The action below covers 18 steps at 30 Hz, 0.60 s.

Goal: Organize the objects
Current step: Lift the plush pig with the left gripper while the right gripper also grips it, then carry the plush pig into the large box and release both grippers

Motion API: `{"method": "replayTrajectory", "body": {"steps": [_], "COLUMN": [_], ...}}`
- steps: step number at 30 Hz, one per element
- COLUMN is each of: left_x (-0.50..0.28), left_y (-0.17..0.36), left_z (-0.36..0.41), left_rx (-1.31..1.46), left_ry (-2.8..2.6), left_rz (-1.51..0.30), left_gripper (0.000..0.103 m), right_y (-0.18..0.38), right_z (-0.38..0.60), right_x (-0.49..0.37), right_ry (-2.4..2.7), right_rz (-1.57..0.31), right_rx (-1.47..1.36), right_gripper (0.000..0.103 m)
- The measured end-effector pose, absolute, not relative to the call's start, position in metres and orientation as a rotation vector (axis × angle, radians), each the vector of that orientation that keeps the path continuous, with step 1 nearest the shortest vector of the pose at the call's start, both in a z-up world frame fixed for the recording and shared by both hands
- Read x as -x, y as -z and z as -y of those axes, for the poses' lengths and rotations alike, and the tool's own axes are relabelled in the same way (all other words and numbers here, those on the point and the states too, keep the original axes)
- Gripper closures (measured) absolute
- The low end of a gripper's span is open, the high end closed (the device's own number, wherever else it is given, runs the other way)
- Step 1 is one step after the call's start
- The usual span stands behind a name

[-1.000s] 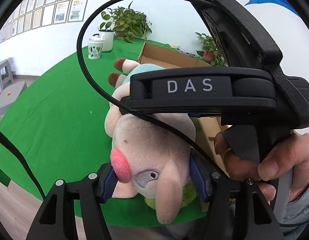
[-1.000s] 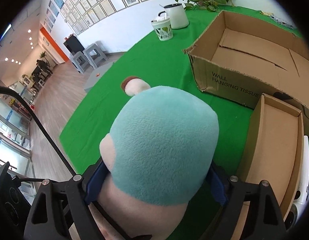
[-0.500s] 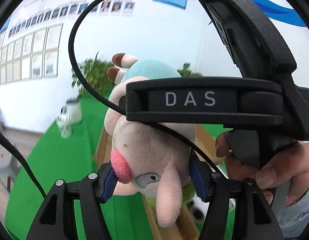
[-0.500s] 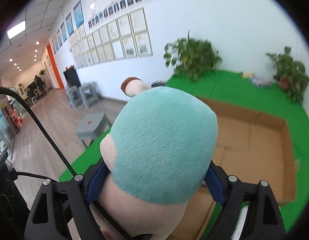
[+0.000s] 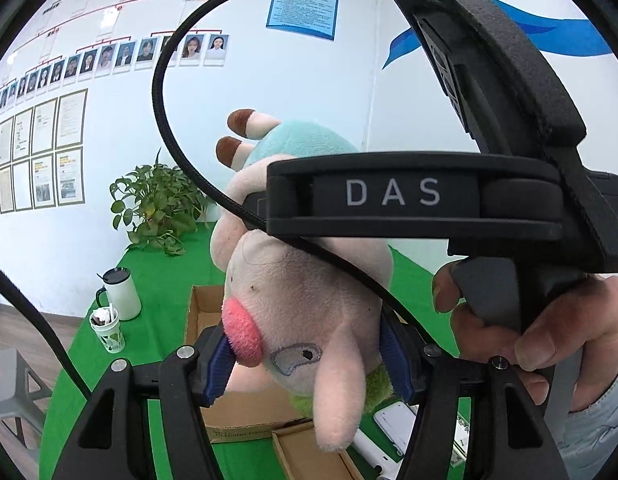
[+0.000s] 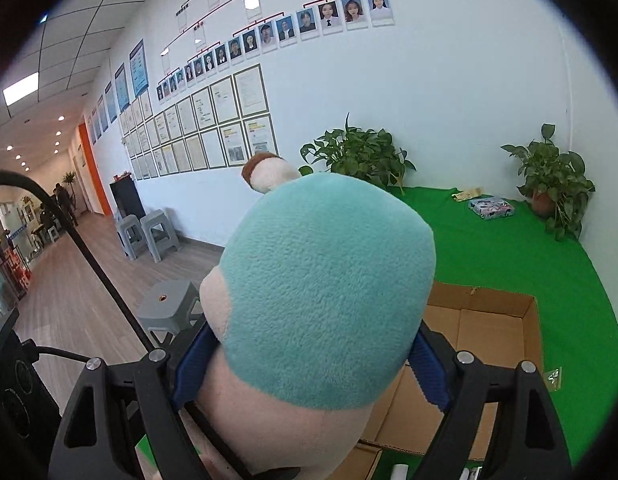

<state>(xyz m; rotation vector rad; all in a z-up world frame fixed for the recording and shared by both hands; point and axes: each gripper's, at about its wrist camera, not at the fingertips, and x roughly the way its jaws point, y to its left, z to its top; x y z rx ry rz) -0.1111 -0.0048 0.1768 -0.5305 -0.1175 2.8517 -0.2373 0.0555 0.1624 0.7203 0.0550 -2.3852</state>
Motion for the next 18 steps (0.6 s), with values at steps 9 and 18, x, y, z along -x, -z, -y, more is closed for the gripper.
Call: {"method": "replayTrajectory", "body": {"steps": [9, 18], "left_x": [0.168, 0.184], "left_y": [-0.163, -0.111], "left_z": [0.018, 0.035], "left_rx": [0.62, 0.718], "left_ry": [-2.835, -2.817], "left_rz": [0.113, 0.141], "left_gripper": [0.042, 0.042], "right_y": [-0.138, -0.113], "right_z": [-0.05, -0.04], "right_x": [0.274, 0.306], "right_ry": [2.355, 2.324], "right_rz": [-0.031, -0.043], "right_rx": [-0.81, -0.903], "right_gripper": [0.018, 0.02]}}
